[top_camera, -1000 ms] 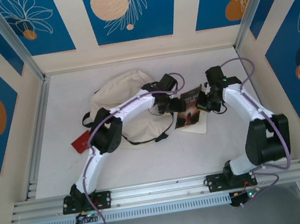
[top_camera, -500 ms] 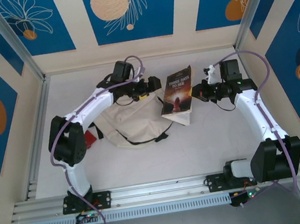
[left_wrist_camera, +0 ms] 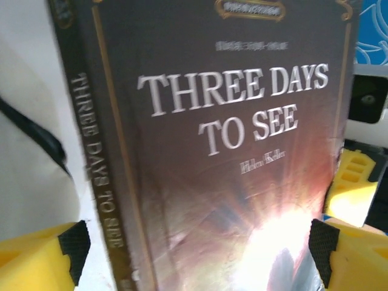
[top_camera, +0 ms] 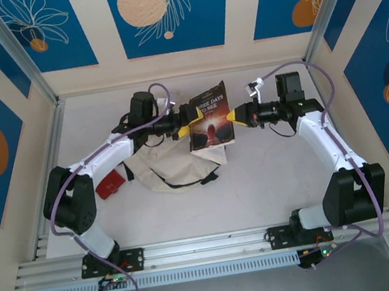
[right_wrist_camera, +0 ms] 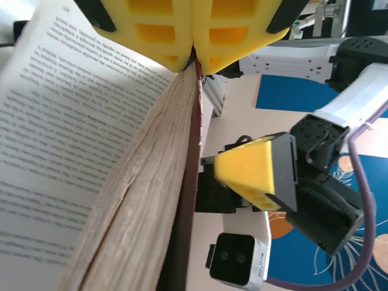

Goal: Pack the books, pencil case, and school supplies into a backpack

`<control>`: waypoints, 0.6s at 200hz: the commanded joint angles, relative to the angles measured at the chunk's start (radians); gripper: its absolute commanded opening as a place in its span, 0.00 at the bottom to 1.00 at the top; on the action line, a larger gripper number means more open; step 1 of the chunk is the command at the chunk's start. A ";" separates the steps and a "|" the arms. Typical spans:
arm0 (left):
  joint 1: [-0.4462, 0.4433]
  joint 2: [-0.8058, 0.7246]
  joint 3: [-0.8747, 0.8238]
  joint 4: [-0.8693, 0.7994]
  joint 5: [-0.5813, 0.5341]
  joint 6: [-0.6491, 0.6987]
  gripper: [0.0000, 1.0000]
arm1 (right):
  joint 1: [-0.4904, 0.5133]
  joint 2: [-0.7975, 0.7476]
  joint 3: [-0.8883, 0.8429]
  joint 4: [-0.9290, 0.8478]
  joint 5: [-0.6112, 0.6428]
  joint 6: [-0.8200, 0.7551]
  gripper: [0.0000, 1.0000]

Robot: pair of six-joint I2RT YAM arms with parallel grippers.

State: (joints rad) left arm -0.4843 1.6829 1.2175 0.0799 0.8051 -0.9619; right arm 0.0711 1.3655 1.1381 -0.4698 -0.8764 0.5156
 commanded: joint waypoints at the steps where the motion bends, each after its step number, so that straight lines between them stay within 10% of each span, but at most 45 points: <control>1: 0.014 -0.016 -0.010 0.128 0.078 -0.066 0.80 | 0.006 0.011 0.049 0.051 -0.116 0.014 0.00; 34: 0.019 -0.041 -0.007 0.126 0.088 -0.084 0.45 | 0.006 0.036 0.044 0.061 -0.104 0.027 0.00; 88: 0.030 -0.057 0.010 0.171 0.090 -0.144 0.18 | 0.016 0.059 0.040 0.070 -0.053 0.066 0.01; 120: 0.045 -0.068 0.009 0.157 0.042 -0.135 0.00 | 0.018 0.053 0.048 0.016 0.099 0.111 0.53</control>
State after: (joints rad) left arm -0.4530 1.6604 1.2068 0.1951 0.8440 -1.0958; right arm 0.0769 1.4216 1.1484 -0.4309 -0.8688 0.5877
